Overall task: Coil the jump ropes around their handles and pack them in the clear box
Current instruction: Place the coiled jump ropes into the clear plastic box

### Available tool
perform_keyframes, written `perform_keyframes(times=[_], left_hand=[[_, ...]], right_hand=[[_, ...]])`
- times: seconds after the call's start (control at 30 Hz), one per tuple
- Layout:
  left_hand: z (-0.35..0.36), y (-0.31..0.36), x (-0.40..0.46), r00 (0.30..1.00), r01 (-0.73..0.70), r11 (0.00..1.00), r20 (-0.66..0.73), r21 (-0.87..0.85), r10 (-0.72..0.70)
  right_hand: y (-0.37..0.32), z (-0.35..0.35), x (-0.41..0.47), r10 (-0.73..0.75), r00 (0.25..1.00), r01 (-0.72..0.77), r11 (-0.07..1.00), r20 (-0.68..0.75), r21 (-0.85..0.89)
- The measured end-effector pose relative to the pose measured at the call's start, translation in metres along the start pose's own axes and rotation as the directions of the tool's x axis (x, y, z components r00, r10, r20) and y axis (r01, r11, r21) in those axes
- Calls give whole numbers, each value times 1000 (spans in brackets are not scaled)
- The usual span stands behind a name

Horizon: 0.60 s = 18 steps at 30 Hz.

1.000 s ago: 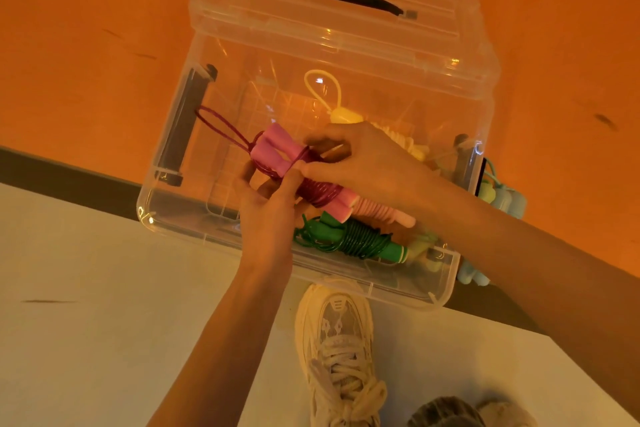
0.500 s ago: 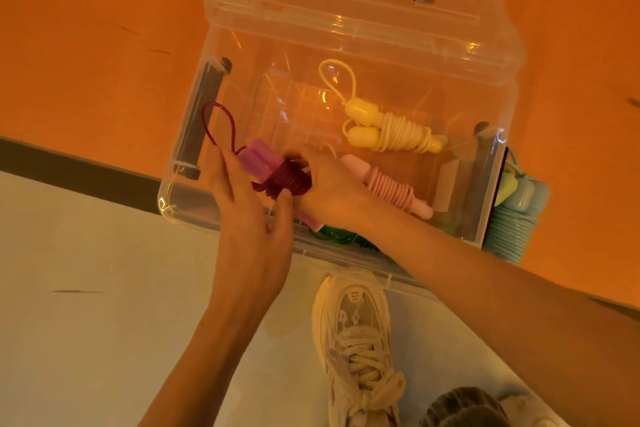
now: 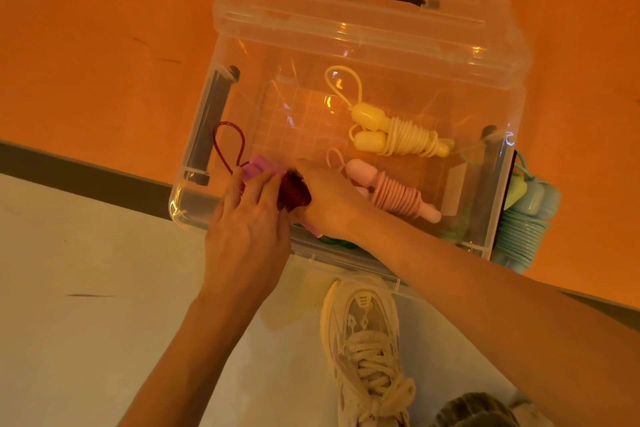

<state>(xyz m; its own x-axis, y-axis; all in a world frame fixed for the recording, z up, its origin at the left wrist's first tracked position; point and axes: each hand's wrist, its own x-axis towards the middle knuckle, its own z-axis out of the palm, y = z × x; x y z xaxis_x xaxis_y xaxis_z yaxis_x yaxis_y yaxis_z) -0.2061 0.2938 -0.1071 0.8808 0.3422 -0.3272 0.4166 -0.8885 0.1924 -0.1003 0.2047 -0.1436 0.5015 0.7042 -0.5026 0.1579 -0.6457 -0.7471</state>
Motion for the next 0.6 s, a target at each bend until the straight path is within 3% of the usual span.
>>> perform_keyframes(times=[0.27, 0.6], left_hand=[[-2, -4, 7, 989, 76, 997, 123, 11, -77], [-9, 1, 21, 946, 126, 992, 301, -8, -118]], right_hand=[[6, 19, -6, -128, 989, 93, 930, -76, -354], [17, 20, -7, -57, 998, 48, 948, -20, -313]])
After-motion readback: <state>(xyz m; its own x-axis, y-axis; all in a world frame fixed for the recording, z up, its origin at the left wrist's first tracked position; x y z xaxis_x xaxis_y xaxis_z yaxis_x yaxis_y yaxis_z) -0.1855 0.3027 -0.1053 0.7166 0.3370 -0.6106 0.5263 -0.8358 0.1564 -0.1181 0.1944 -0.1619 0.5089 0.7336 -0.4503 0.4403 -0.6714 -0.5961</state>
